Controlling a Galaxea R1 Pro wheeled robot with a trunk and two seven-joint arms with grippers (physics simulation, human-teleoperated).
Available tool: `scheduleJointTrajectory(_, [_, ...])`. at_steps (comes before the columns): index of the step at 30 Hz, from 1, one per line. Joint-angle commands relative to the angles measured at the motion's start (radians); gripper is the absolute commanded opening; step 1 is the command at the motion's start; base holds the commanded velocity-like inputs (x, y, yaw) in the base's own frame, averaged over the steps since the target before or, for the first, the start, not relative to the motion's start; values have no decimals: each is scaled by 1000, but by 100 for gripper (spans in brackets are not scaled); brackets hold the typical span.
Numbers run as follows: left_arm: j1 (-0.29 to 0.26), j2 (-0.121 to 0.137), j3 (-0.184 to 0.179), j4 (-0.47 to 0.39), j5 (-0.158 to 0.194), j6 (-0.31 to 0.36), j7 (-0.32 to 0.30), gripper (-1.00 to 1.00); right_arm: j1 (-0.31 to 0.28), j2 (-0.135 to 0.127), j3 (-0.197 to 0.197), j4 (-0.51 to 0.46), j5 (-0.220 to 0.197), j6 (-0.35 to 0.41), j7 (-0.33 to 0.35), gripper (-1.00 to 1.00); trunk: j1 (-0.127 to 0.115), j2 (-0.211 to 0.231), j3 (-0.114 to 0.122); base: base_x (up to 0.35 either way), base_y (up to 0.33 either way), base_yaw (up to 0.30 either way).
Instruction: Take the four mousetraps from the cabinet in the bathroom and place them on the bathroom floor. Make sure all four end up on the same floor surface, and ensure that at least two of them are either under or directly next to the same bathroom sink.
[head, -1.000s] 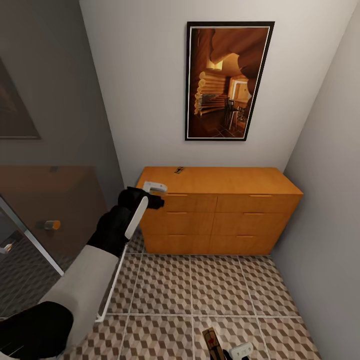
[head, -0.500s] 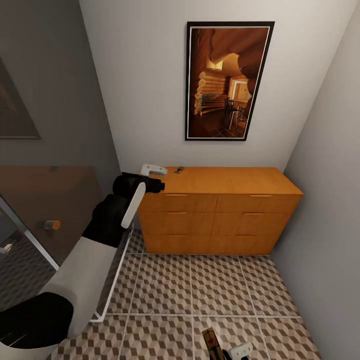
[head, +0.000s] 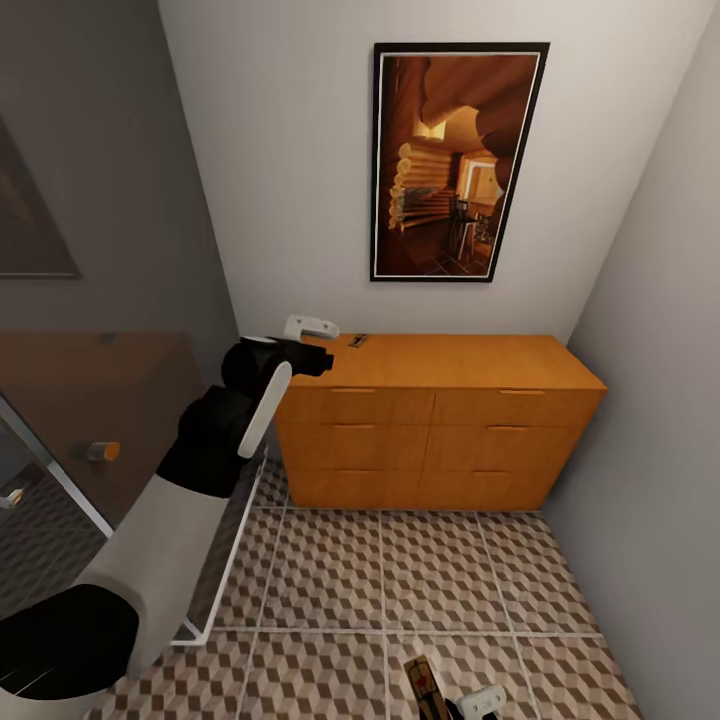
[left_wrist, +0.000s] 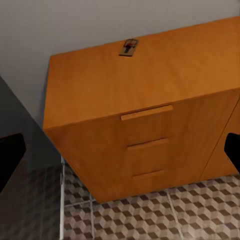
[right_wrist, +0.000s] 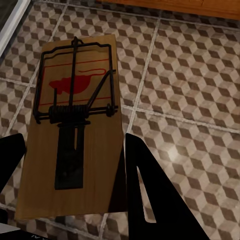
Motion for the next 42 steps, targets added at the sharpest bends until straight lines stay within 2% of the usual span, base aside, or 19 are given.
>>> scheduleJointTrajectory(1, [-1,1,-2,1,10,3,10,100,-1,0,-1,1,5,-3,-1,-100,1,-2,-2,140,0,0])
scheduleJointTrajectory(10, [-1,2,-5,10,10,3,9,100,-1,1,-1,1,5,-3,0,-100,1,-2,-2,110,0,0])
scheduleJointTrajectory(16, [-1,2,-27,29,11,3,8,100,-1,1,-1,1,5,-3,0,-100,1,-2,-2,38,0,0])
scheduleJointTrajectory(28, [-1,2,-34,114,10,2,8,100,-1,-5,-2,2,5,-3,-1,-100,1,-2,-2,201,0,0])
scheduleJointTrajectory(30, [-1,2,-35,120,10,2,7,100,-1,-14,-3,3,5,-5,-1,-100,1,-2,-2,103,0,0])
scheduleJointTrajectory(34, [-1,2,-35,124,10,3,7,100,1,-53,-3,4,1,-7,-2,-100,1,-2,-2,40,0,0])
scheduleJointTrajectory(38, [-1,2,-35,124,10,3,7,100,30,-82,-3,4,-30,-23,-3,-100,1,-2,-2,10,0,0])
scheduleJointTrajectory(40, [-1,2,-37,124,10,3,7,100,49,-90,-4,5,-75,-56,-4,-100,1,-2,-2,4,0,0])
scheduleJointTrajectory(41, [-1,2,-39,124,10,3,7,100,63,-93,-4,5,-115,-83,-7,-100,1,-2,-2,2,0,0])
scheduleJointTrajectory(42, [-1,2,-39,124,10,3,7,100,72,-94,-3,5,-137,-96,-10,-100,1,-2,-2,2,0,0])
